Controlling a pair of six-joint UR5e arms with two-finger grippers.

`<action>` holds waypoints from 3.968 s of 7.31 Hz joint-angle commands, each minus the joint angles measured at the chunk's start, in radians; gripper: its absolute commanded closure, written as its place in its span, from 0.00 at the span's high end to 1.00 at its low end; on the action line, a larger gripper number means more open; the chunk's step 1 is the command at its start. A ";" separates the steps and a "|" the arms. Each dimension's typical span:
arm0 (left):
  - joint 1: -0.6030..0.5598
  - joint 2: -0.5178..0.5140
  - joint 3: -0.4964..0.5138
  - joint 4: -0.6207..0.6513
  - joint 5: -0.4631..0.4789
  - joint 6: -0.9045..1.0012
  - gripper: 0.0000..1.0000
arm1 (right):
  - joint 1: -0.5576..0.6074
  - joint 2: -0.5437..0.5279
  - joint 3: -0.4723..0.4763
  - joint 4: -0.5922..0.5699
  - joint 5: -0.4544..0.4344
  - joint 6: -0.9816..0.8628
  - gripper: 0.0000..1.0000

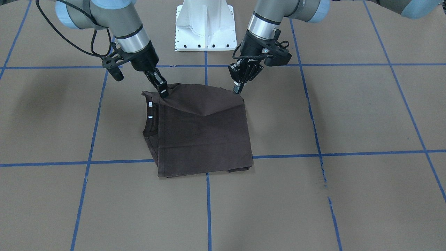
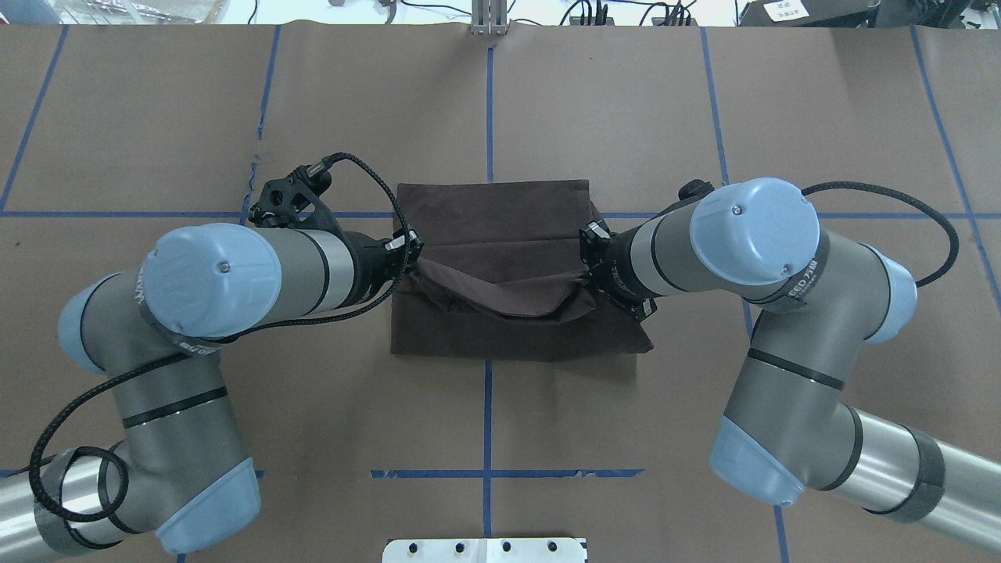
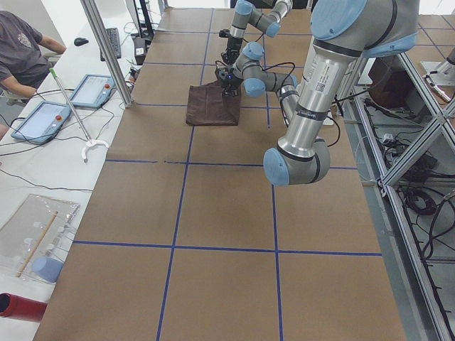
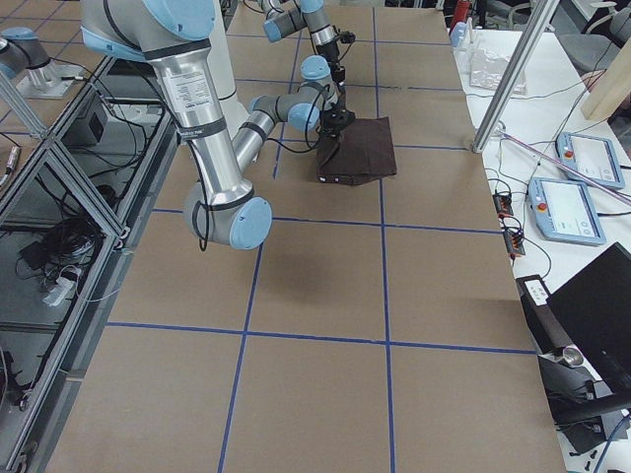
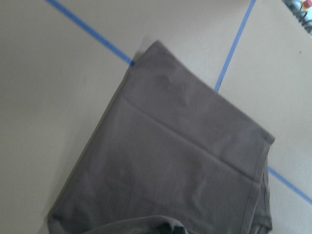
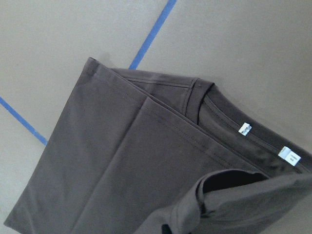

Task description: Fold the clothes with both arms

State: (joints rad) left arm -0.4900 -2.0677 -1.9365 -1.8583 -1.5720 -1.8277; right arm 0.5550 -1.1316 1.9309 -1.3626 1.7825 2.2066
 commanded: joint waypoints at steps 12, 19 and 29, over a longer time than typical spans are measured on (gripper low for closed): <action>-0.423 0.094 0.297 -0.328 -0.375 0.752 0.50 | 0.495 0.097 -0.567 0.195 0.365 -0.884 1.00; -1.056 0.325 0.338 0.052 -0.818 1.919 0.65 | 1.048 -0.216 -0.524 -0.179 0.552 -2.188 1.00; -1.052 0.416 0.320 0.136 -0.735 1.918 1.00 | 1.042 -0.303 -0.369 -0.236 0.621 -2.219 1.00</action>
State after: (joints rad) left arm -1.5422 -1.6559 -1.6204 -1.7208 -2.3070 0.1030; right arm 1.6011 -1.4331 1.5507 -1.5908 2.4070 -0.0119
